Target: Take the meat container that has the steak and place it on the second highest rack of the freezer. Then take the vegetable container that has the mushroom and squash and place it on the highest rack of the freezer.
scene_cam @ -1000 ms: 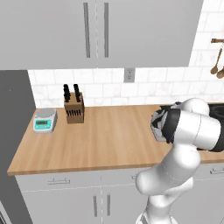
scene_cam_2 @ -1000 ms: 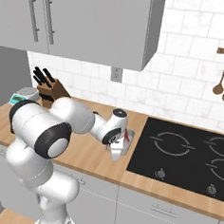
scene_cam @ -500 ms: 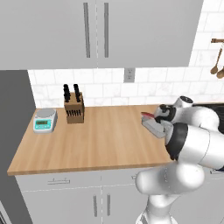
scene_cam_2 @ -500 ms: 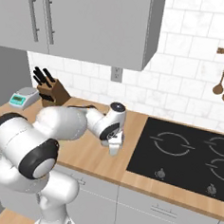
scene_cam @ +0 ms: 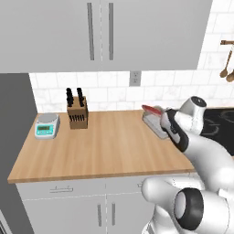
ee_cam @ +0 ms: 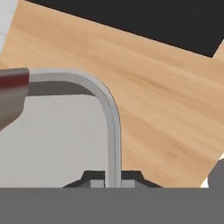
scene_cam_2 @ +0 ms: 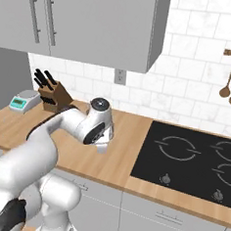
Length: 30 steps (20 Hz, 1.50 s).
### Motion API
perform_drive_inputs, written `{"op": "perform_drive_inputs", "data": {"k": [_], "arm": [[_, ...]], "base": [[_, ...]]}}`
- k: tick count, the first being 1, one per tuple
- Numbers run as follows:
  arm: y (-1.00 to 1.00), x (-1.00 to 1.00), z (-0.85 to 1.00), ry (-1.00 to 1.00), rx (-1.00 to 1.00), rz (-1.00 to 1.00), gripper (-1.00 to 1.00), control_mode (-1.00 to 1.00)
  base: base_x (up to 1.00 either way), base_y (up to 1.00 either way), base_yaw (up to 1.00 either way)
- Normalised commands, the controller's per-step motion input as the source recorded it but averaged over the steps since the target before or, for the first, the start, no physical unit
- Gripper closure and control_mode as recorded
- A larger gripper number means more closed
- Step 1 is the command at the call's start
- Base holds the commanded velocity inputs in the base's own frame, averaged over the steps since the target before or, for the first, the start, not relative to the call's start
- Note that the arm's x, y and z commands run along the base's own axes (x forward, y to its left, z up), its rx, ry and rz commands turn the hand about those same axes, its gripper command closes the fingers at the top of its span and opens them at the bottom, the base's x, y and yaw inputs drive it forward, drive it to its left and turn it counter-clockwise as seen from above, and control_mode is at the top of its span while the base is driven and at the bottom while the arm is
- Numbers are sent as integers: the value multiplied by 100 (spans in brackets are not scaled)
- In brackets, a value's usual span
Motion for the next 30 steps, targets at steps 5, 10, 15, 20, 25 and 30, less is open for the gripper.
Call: {"op": "perform_drive_inputs", "data": {"k": [5,10,15,20,25,30], "arm": [[70,-98,18,-22,-16,9,100,-100],[14,-20,9,-3,-1,2,100,100],[0,0,0,0,0,0,100,100],[0,0,0,0,0,0,100,100],[0,0,0,0,0,0,100,100],[0,0,0,0,0,0,100,100]], "base": [[0,0,0],[-80,76,15],[-63,100,22],[-30,100,25],[3,100,27],[29,100,27]]}}
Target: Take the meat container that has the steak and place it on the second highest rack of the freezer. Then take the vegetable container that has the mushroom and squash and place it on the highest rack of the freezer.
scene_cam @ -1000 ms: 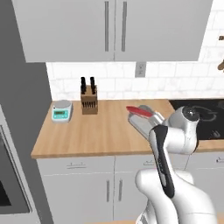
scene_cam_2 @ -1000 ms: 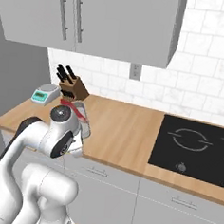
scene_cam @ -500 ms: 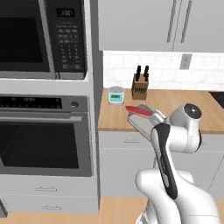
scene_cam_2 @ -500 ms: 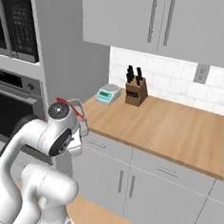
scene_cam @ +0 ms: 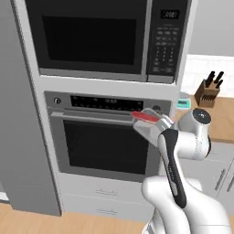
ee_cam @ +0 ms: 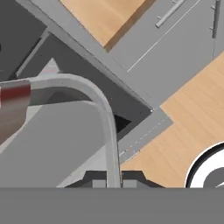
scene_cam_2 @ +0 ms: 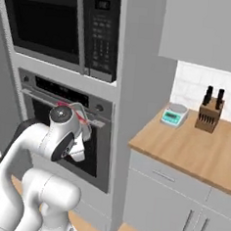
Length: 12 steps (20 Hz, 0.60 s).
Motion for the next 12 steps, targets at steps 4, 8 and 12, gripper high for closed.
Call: {"op": "perform_drive_inputs", "data": {"k": [4,8,12], "arm": [[0,0,0,0,0,0,100,100],[0,0,0,0,0,0,100,100],[0,0,0,0,0,0,100,100]], "base": [[36,100,27],[21,100,31],[26,100,26]]}}
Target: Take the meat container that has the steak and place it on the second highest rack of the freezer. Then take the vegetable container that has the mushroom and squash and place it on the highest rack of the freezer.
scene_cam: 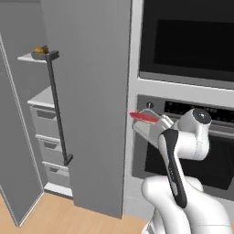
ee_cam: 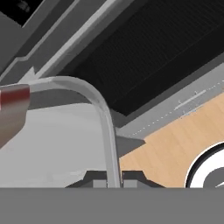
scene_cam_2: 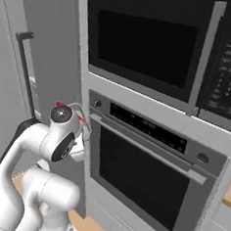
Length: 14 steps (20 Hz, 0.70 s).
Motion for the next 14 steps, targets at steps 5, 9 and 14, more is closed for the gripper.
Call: {"op": "perform_drive_inputs", "data": {"k": [5,9,14], "arm": [[0,0,0,0,0,0,100,100],[0,0,0,0,0,0,100,100],[0,0,0,0,0,0,100,100]], "base": [[37,100,19],[44,100,0],[13,100,-28]]}}
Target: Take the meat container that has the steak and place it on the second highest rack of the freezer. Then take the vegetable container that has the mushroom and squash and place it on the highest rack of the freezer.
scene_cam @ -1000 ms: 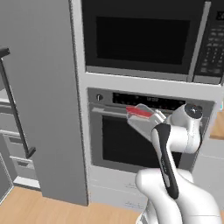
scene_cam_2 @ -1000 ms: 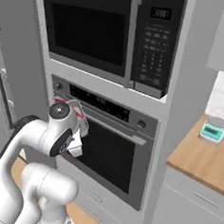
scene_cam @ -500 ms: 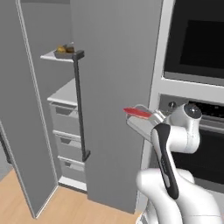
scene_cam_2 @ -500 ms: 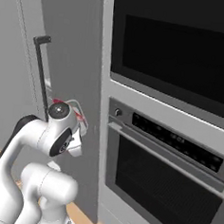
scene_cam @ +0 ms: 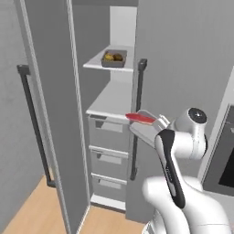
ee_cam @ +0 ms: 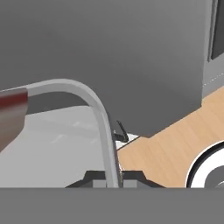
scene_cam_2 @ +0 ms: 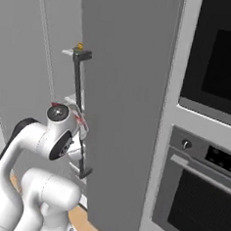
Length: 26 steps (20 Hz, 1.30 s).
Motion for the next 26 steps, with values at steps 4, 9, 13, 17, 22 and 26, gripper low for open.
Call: {"op": "perform_drive_inputs", "data": {"k": [4,9,13,17,22,26], "arm": [[0,0,0,0,0,0,100,100],[0,0,0,0,0,0,100,100],[0,0,0,0,0,0,100,100],[0,0,0,0,0,0,100,100],[0,0,0,0,0,0,100,100],[0,0,0,0,0,0,100,100]], "base": [[0,99,-43],[2,69,-57],[15,70,-44],[12,67,-12],[12,0,0],[35,-11,0]]}}
